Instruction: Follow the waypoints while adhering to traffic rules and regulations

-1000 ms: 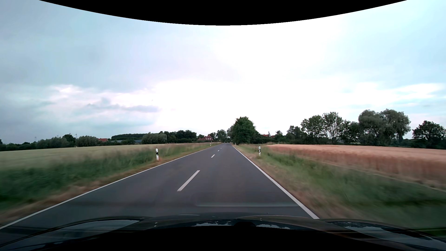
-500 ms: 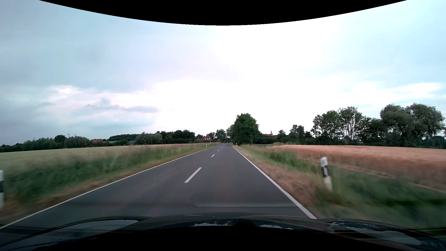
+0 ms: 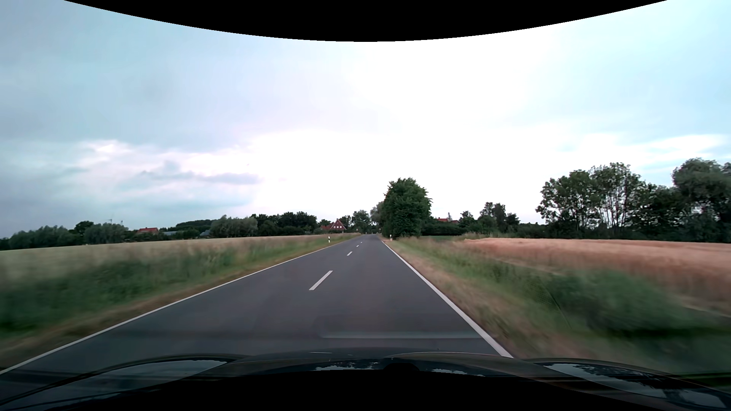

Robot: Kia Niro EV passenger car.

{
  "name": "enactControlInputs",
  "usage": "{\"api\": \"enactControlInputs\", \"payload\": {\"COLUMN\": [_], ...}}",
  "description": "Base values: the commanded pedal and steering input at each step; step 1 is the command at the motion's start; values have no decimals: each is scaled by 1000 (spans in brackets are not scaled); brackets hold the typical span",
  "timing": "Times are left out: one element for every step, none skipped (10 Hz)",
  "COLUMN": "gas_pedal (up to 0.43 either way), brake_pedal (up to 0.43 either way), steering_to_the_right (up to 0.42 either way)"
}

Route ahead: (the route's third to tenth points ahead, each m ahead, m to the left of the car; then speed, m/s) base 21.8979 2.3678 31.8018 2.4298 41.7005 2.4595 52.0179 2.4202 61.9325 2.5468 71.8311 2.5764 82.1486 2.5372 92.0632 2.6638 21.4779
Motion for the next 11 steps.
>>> {"api": "enactControlInputs", "payload": {"gas_pedal": [138, 130, 130, 130, 130, 130, 130, 130, 130, 130, 130], "brake_pedal": [0, 0, 0, 0, 0, 0, 0, 0, 0, 0, 0], "steering_to_the_right": [-1, -1, -1, -1, -1, -5, -3, -3, -3, -4, -3]}}
